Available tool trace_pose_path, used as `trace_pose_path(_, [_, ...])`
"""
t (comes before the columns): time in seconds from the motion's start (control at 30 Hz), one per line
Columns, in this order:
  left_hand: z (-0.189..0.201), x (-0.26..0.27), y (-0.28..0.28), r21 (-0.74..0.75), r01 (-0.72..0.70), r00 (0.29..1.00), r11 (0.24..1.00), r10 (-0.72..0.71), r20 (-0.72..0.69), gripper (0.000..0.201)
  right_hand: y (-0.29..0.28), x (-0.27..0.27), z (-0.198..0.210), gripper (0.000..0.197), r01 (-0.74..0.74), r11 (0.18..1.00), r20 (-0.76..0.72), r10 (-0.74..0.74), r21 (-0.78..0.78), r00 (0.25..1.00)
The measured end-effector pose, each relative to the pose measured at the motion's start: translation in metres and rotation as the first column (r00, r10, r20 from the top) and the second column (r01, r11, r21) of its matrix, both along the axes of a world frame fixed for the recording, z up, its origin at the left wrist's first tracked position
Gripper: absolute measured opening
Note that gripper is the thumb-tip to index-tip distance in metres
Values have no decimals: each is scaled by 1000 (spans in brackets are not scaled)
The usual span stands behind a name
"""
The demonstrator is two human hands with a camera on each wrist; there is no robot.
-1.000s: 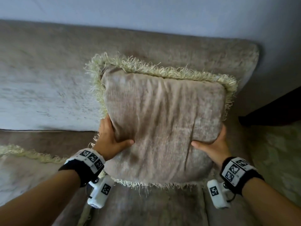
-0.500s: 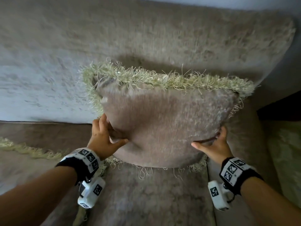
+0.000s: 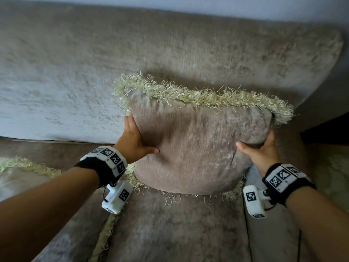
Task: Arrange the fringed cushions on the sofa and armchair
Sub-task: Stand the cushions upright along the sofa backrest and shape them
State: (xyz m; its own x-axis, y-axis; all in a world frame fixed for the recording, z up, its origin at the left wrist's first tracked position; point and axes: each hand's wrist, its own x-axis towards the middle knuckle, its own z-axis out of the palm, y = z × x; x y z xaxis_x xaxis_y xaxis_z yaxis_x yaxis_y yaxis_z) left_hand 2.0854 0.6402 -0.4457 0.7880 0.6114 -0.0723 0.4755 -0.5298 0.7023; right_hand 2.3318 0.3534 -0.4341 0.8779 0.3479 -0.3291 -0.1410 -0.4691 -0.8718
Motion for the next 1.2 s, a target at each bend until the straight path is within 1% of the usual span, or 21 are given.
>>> trace_pose_path(0.1, [2,-3,-10,-3,-8,999,1000,8,45,134,-11,2,7,69,-22,1000,45,22,-14,999])
trace_pose_path(0.13, [1,-5,-13,0,-15,998,1000,15,68,131,-15,2,12,65,-29,999,53,30,-20,998])
trace_pose_path(0.23, [8,-7,-20,-12,-11,986,1000,13,168,122,-20,3,30,63,-23,999,76,25,-28,997])
trace_pose_path(0.3, [14,-4,-23,-3,-9,973,1000,9,231,110,-22,6,40,63,2,1000,102,1,-27,995])
trace_pose_path(0.33, [15,-3,-25,1,-20,969,1000,19,247,109,-23,9,42,64,12,1000,107,-10,-24,994])
trace_pose_path(0.37, [15,-2,-26,-3,-36,968,999,36,250,113,-24,12,42,66,19,1000,100,-17,-19,995])
trace_pose_path(0.43, [8,-1,-27,-5,-87,971,996,86,221,122,-27,15,33,69,-2,1000,62,3,-12,998])
trace_pose_path(0.53, [-5,-1,-31,57,-159,977,986,149,150,119,-27,13,10,81,-75,995,22,77,-70,997])
trace_pose_path(0.6, [-8,2,-31,81,-195,975,977,184,123,121,-23,9,-1,91,-102,985,18,105,-136,994])
trace_pose_path(0.7, [-10,5,-26,72,-229,970,971,221,98,132,-18,1,-14,98,-39,984,17,42,-174,999])
trace_pose_path(0.77, [-10,-2,-21,69,-203,977,977,197,82,137,-17,-7,-20,97,3,990,21,0,-140,1000])
trace_pose_path(0.83, [-13,-15,-16,77,-143,987,987,137,83,136,-17,-18,-24,94,27,995,22,-25,-92,999])
trace_pose_path(0.93, [-20,-37,-6,138,-91,994,986,81,74,129,-16,-30,-23,93,67,995,67,-62,-73,996])
trace_pose_path(1.0, [-22,-52,0,155,-96,994,983,87,67,119,-14,-43,-19,92,149,986,120,-140,-68,983])
trace_pose_path(1.03, [-22,-60,3,142,-105,994,984,99,49,112,-15,-50,-20,93,201,975,152,-184,-100,971])
trace_pose_path(1.1, [-20,-83,11,122,-121,992,985,125,-33,92,-15,-73,-21,94,261,946,202,-222,-192,954])
trace_pose_path(1.13, [-19,-97,16,129,-114,988,985,126,-88,83,-12,-90,-20,91,272,937,213,-226,-221,950])
trace_pose_path(1.17, [-16,-112,22,141,-94,985,986,113,-133,77,-9,-107,-22,86,275,933,219,-225,-234,949])
trace_pose_path(1.2, [-15,-130,29,152,-65,984,986,89,-156,76,-3,-126,-24,81,271,931,216,-220,-243,951])
